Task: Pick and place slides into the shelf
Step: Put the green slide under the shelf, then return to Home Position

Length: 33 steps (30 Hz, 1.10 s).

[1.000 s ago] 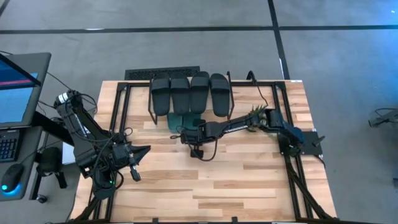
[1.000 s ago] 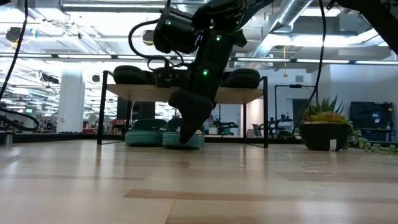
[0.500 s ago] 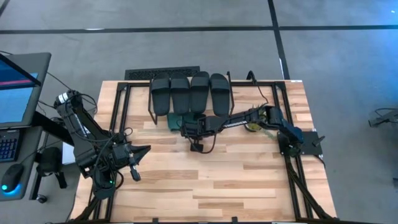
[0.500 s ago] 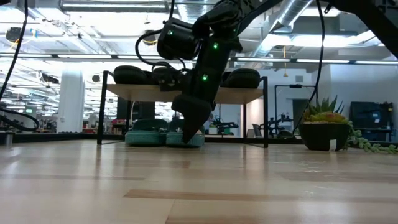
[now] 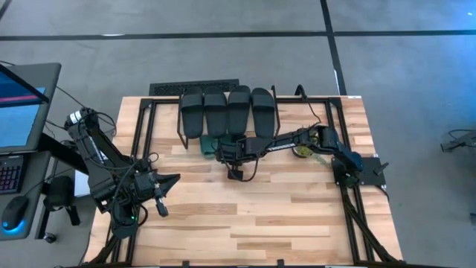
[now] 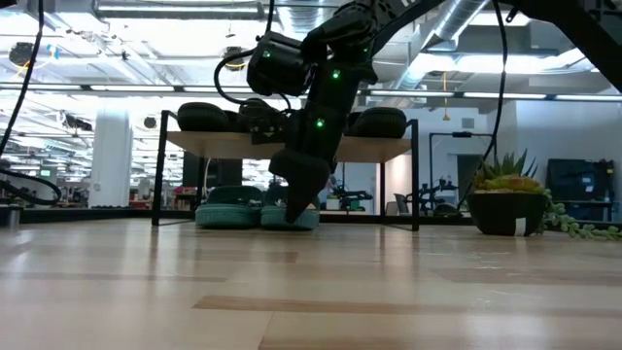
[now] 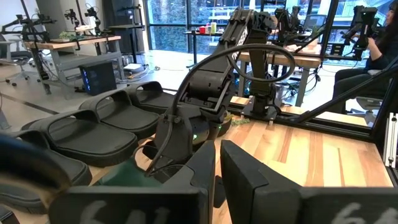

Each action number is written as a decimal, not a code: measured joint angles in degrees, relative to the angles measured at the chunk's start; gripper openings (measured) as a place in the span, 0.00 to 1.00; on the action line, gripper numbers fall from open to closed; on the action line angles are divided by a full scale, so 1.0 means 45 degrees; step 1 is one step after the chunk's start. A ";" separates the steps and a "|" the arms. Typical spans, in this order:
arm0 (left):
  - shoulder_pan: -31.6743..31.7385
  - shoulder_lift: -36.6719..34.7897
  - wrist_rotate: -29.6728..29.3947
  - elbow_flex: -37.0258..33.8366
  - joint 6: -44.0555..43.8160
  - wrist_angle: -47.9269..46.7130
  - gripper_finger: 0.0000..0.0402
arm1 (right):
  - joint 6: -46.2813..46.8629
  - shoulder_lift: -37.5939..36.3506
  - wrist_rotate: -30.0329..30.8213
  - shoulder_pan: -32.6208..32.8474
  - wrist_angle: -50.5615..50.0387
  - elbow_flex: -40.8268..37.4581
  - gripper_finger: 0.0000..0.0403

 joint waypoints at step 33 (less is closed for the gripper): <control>0.0000 0.0000 0.0000 0.0000 -0.0019 0.0049 0.03 | -0.0488 0.0000 -0.0804 0.1076 0.0709 0.0933 0.00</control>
